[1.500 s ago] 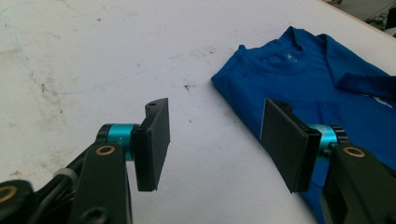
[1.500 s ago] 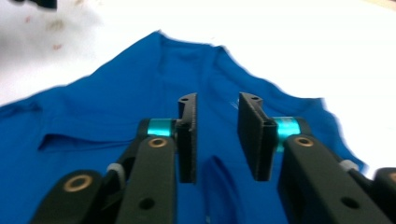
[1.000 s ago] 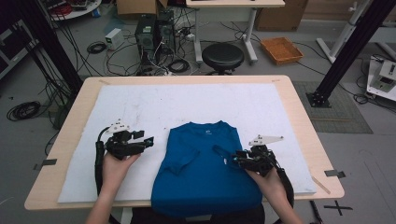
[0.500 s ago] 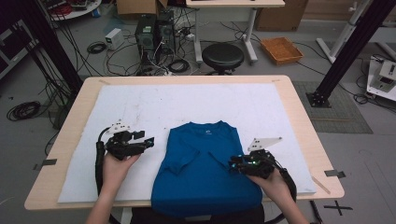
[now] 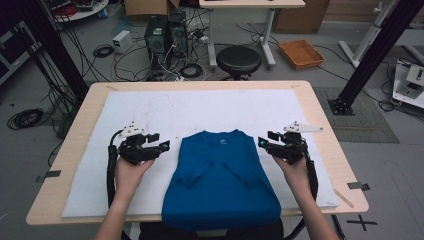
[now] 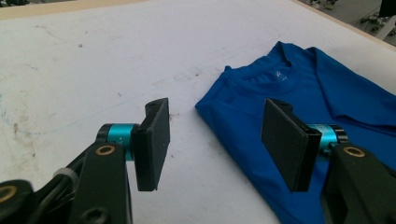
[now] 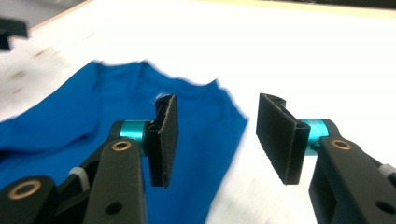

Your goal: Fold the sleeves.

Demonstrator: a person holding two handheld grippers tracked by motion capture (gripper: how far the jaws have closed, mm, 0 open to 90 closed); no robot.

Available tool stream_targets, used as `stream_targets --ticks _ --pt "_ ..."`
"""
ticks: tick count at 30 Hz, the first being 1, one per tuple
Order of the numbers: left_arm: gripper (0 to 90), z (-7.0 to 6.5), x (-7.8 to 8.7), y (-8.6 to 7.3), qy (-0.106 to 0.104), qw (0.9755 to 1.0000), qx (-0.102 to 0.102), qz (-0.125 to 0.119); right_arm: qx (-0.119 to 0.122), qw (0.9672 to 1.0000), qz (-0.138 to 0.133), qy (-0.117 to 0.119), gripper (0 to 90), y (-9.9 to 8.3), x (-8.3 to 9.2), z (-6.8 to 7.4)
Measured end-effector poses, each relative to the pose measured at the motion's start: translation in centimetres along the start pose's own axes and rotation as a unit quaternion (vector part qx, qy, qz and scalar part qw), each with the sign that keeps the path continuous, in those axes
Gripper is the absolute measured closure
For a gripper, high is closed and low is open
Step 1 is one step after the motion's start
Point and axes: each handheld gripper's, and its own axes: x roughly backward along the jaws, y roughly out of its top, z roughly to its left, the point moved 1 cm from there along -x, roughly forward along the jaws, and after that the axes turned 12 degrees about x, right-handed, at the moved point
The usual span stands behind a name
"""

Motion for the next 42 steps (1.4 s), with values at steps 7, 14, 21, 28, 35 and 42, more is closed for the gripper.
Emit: stream_targets --ticks 7,14,21,28,35,42 --pt "42.5 -0.1 -0.9 0.1 0.010 0.9998 -0.011 -0.009 0.001 0.9997 -0.011 -0.023 48.0 -0.5 0.5 -1.0" --pt "42.5 -0.6 -1.0 0.2 0.019 0.9986 -0.046 -0.018 -0.017 0.9994 -0.013 -0.027 41.5 -0.6 0.7 -2.3" --pt "41.8 -0.3 0.1 0.3 0.019 0.9982 -0.046 -0.032 -0.017 0.9995 -0.019 -0.019 32.8 -0.3 0.9 -2.6" --pt "37.8 0.4 1.4 0.3 0.034 0.9974 -0.039 -0.050 -0.001 0.9996 -0.019 -0.019 26.9 0.1 1.0 -3.0" --pt "34.5 0.2 2.3 0.2 0.038 0.9965 -0.041 -0.062 0.021 0.9992 -0.012 -0.031 28.5 0.4 1.2 -2.9" --pt "32.8 -0.2 2.0 0.1 0.034 0.9968 -0.042 -0.058 0.047 0.9979 -0.016 -0.041 35.9 0.4 2.0 -2.8"
